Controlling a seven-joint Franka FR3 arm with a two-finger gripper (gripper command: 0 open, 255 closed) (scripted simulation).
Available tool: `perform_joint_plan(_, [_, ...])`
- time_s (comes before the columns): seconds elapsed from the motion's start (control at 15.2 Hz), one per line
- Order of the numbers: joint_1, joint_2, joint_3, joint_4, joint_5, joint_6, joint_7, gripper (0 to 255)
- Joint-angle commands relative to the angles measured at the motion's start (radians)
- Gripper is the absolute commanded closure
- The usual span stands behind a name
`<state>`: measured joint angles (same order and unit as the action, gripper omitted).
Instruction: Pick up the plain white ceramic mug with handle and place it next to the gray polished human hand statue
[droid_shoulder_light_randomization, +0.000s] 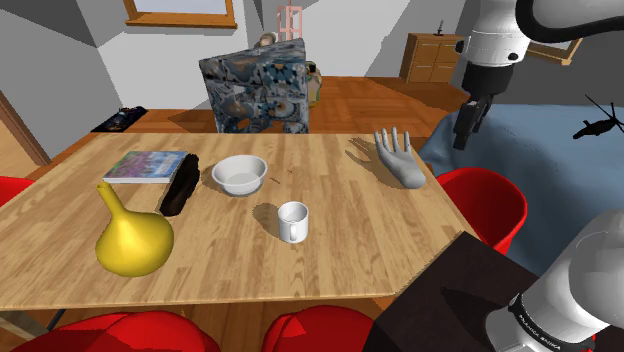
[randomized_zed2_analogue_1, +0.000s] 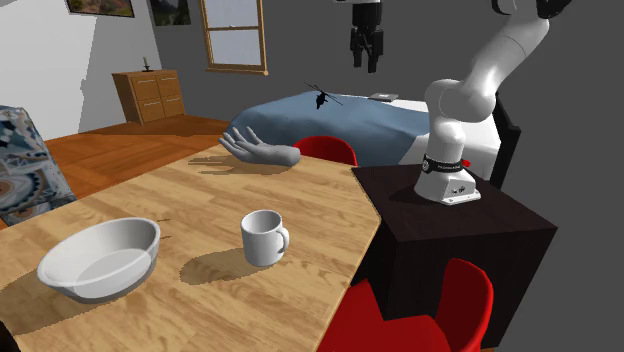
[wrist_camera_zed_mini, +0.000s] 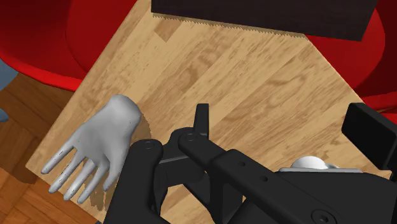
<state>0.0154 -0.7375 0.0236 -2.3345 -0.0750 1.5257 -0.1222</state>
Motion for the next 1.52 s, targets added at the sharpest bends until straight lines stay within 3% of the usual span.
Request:
perform_joint_plan(0.0, [0.0,0.0,0.0,0.0,0.0,0.0,0.0,0])
perform_joint_plan(0.73, [0.027,0.313,0.086,-0.001,0.067,0.299,0.141,0])
perform_joint_plan(1.45, [0.05,0.708,0.151,0.161,0.066,0.522,0.274,0])
